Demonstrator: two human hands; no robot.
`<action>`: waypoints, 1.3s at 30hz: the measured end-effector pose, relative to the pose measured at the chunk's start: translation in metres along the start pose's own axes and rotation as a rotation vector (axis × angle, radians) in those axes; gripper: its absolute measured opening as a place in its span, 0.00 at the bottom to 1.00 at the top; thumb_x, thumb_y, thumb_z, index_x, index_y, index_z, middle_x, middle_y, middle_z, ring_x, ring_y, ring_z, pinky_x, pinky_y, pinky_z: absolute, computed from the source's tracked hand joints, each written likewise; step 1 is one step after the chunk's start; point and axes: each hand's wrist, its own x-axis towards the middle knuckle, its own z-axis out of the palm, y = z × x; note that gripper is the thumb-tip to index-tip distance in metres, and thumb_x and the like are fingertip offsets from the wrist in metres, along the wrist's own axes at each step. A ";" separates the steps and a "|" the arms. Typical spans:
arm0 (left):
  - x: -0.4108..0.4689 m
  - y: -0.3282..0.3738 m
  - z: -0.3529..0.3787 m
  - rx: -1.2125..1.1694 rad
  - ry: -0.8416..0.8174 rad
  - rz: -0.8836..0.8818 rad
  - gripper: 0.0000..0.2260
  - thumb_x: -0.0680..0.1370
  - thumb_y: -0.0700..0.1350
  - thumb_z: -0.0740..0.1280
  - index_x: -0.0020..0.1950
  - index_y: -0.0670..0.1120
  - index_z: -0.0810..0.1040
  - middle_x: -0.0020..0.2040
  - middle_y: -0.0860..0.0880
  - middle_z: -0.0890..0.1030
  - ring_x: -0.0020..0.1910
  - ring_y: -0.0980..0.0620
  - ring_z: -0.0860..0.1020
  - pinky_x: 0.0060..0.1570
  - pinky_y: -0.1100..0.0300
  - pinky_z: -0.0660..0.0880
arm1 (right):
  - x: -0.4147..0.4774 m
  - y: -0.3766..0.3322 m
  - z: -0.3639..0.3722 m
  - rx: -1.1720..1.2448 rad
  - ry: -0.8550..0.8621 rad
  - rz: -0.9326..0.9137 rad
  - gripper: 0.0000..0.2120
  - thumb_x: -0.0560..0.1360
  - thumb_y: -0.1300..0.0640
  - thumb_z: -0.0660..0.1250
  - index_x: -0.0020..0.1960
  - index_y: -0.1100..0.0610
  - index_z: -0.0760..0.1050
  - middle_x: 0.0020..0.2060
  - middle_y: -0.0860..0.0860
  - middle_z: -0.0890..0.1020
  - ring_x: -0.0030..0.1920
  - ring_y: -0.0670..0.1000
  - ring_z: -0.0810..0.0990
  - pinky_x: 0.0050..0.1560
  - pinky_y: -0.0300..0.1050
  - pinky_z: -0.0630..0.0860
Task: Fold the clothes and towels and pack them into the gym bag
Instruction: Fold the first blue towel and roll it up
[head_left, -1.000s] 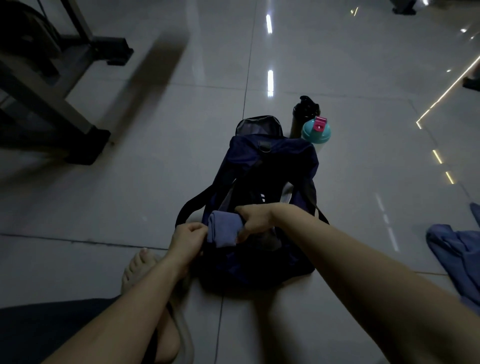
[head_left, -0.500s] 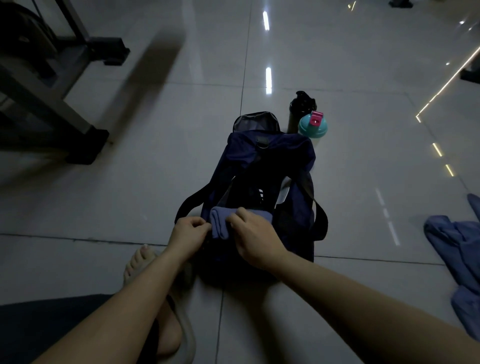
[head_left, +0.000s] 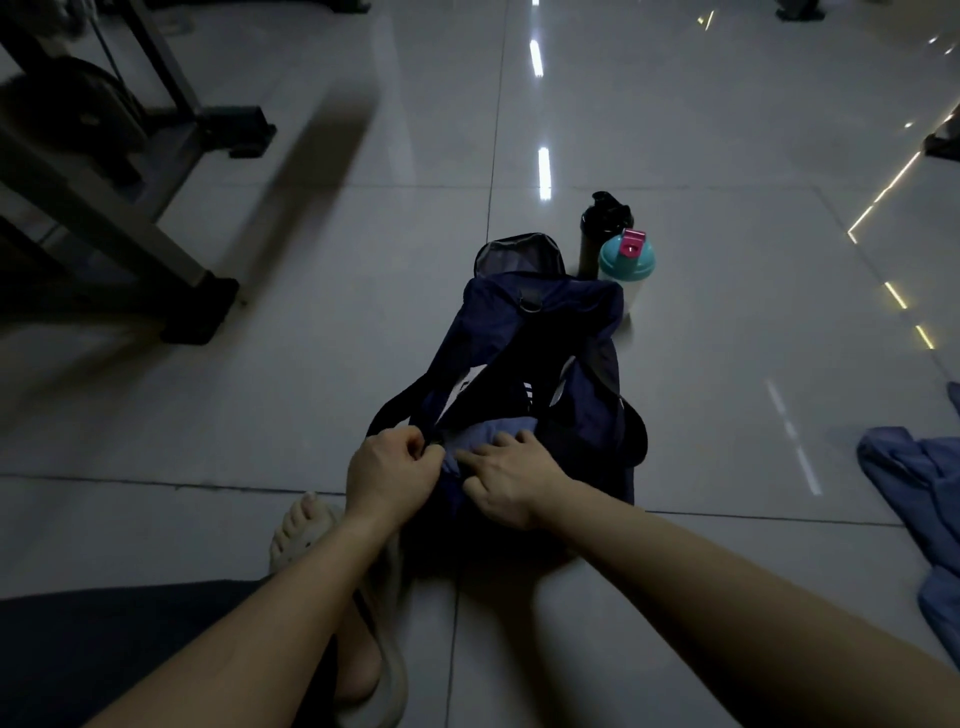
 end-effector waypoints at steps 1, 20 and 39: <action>0.000 0.004 -0.002 -0.038 0.035 0.015 0.19 0.73 0.44 0.70 0.28 0.46 0.63 0.24 0.51 0.65 0.26 0.50 0.65 0.29 0.56 0.60 | 0.000 -0.001 -0.001 0.019 -0.061 -0.009 0.30 0.79 0.44 0.44 0.79 0.50 0.60 0.73 0.56 0.71 0.67 0.59 0.69 0.66 0.59 0.63; 0.020 0.011 0.028 -0.299 -0.156 -0.271 0.16 0.79 0.47 0.69 0.35 0.39 0.75 0.28 0.44 0.76 0.26 0.49 0.79 0.29 0.55 0.78 | 0.039 0.053 -0.024 -0.021 -0.283 0.173 0.15 0.79 0.55 0.62 0.65 0.57 0.72 0.61 0.56 0.79 0.62 0.59 0.77 0.66 0.57 0.65; 0.026 -0.003 0.053 0.360 -0.117 0.553 0.27 0.76 0.36 0.67 0.75 0.49 0.71 0.55 0.43 0.71 0.44 0.44 0.75 0.33 0.53 0.70 | -0.056 0.018 0.028 -0.097 -0.076 0.104 0.49 0.75 0.27 0.34 0.82 0.62 0.48 0.81 0.61 0.52 0.81 0.58 0.49 0.79 0.62 0.42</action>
